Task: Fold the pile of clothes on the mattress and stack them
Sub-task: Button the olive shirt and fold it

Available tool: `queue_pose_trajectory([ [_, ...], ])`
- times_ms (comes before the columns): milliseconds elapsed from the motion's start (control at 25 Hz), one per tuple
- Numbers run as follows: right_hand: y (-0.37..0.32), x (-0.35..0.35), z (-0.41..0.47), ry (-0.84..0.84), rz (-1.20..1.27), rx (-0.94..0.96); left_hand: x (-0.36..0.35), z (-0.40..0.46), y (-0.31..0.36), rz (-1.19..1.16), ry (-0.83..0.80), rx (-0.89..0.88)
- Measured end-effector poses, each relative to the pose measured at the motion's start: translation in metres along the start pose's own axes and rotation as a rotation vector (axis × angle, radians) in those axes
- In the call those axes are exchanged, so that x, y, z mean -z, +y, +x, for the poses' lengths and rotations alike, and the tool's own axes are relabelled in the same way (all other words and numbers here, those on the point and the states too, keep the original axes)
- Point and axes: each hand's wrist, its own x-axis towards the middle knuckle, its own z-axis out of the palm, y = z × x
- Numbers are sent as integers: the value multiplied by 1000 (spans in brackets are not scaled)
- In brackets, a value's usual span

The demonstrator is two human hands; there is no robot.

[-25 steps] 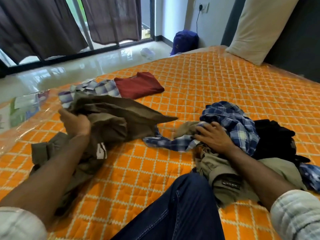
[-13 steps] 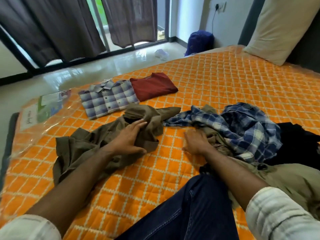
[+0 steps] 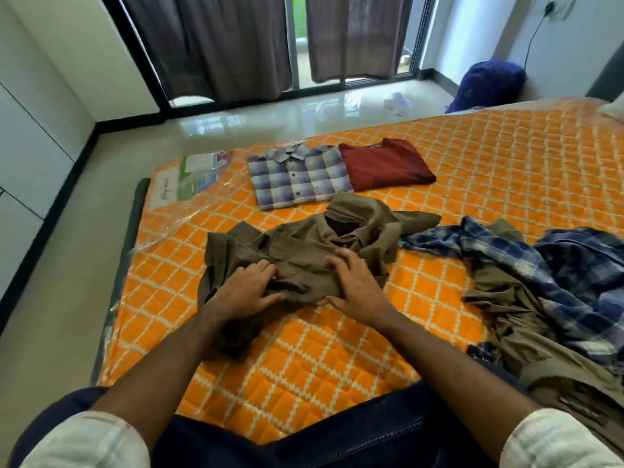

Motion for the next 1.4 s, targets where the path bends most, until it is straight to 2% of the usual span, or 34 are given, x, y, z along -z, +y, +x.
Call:
queue_pose_trajectory([
  [80, -2, 4, 4, 19, 181, -244, 13, 2, 0, -230, 38, 40],
  [120, -1, 8, 6, 31, 208, -307, 18, 3, -3, -272, 64, 66],
  [280, 5, 18, 3, 34, 304, -378, 27, 6, -11, -25, 143, 291],
  [320, 6, 23, 1, 12, 338, -381, 31, 7, -10, 9, 174, 301],
  [360, 5, 29, -2, -38, 371, -368, 34, 9, -9, 35, 217, 244],
  [440, -1, 45, -4, -251, 438, -305, 41, 14, -3, 94, 235, -29],
  [520, -7, 60, -3, -442, 582, -219, 46, 23, 14, 139, 111, -292],
  [560, -10, 68, -2, -484, 672, -190, 48, 29, 25, 151, 21, -362],
  [640, -14, 81, 0, -529, 846, -164, 54, 39, 42, 91, -119, -419],
  [720, -8, 86, 0, -531, 898, -212, 63, 43, 44, 86, -181, -439],
  [800, 4, 83, -3, -573, 658, -282, 76, 40, 35, 83, -127, -432],
  [880, 17, 71, -5, -620, 432, -302, 89, 34, 22, 25, 25, -397],
  [920, 20, 68, -6, -596, 472, -320, 96, 30, 17, 12, 126, -374],
  [1040, 19, 73, -2, -387, 973, -396, 114, 22, -5, 70, 346, -274],
  [1080, 17, 78, 0, -293, 1120, -403, 120, 20, -14, 109, 338, -242],
  [1160, 11, 87, 7, -100, 1286, -493, 129, 15, -29, 179, 156, -193],
  [1240, 5, 94, 10, -18, 1150, -574, 131, 7, -37, 207, 11, -195],
  [1280, 4, 96, 9, -55, 971, -558, 130, 3, -39, 193, 30, -204],
  [1320, 5, 96, 5, -138, 805, -502, 131, -2, -38, 182, 91, -201],
  [1400, 6, 96, -4, -359, 677, -365, 133, -9, -37, 129, 224, -131],
])
